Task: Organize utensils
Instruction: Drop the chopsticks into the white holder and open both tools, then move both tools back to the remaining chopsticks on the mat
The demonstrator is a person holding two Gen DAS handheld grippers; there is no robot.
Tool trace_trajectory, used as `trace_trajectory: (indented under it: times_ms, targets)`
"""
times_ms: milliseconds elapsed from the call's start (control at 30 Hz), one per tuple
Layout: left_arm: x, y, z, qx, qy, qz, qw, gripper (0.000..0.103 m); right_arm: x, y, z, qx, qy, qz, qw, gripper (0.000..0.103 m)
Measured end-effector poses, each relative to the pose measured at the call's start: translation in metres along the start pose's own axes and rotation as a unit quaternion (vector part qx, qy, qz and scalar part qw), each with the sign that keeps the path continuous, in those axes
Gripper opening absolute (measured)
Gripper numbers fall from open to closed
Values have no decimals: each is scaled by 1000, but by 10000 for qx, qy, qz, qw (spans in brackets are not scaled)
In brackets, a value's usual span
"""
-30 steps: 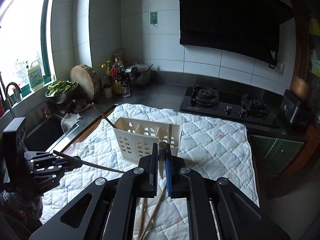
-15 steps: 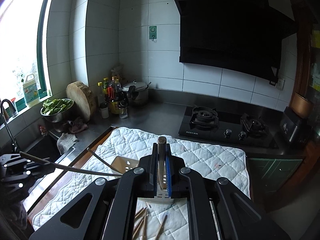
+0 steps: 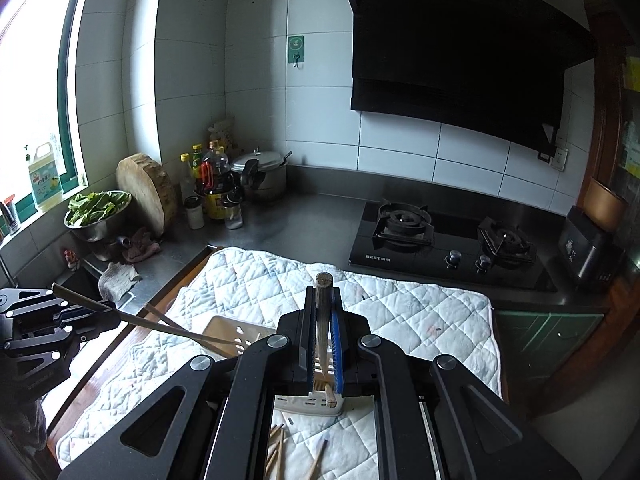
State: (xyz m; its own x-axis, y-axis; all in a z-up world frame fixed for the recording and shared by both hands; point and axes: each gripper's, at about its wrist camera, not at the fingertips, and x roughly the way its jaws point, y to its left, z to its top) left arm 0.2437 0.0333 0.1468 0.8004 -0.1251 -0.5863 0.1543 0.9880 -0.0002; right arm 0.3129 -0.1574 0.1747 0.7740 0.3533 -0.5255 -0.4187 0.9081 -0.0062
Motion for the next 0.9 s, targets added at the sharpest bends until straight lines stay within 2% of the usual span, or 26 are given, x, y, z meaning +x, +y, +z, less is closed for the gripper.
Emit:
trace_trajectory:
  times_ms: [200, 433, 633, 733, 833, 900]
  targets:
    - [26, -1, 1, -66, 332, -84, 9994, 6, 21, 5, -12, -71, 269, 26, 9996, 7]
    - [45, 0, -5, -230, 470, -212, 9984, 7, 36, 7, -22, -105, 461, 60, 9989, 7]
    - [46, -1, -5, -306, 401, -269, 9984, 8, 37, 4, -24, -68, 419, 44, 9991, 7]
    - [42, -2, -4, -341, 335, -277, 9985, 10, 28, 3, -24, -63, 323, 16, 9995, 13]
    - [34, -3, -4, -381, 223, -289, 9986, 17, 14, 3, -24, -68, 196, 32, 9998, 15]
    - [28, -2, -4, -406, 148, -288, 9987, 18, 3, 3, -27, -77, 110, 35, 9999, 20]
